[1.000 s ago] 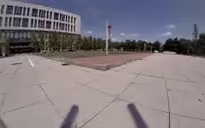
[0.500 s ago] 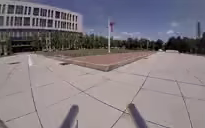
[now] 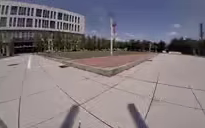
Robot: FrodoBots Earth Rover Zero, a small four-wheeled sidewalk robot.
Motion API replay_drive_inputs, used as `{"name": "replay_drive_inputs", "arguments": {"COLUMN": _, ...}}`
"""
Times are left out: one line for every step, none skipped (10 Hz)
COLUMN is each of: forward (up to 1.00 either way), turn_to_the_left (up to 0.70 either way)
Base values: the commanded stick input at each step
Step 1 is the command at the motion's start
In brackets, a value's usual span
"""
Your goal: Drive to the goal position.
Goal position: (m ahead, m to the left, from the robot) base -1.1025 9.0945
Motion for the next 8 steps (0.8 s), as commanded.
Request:
{"name": "replay_drive_inputs", "arguments": {"forward": 0.7, "turn_to_the_left": 0.05}}
{"name": "replay_drive_inputs", "arguments": {"forward": 0.7, "turn_to_the_left": 0.21}}
{"name": "replay_drive_inputs", "arguments": {"forward": 0.7, "turn_to_the_left": 0.35}}
{"name": "replay_drive_inputs", "arguments": {"forward": 0.7, "turn_to_the_left": 0.35}}
{"name": "replay_drive_inputs", "arguments": {"forward": 0.7, "turn_to_the_left": 0.35}}
{"name": "replay_drive_inputs", "arguments": {"forward": 0.7, "turn_to_the_left": 0.35}}
{"name": "replay_drive_inputs", "arguments": {"forward": 0.7, "turn_to_the_left": 0.35}}
{"name": "replay_drive_inputs", "arguments": {"forward": 0.7, "turn_to_the_left": 0.35}}
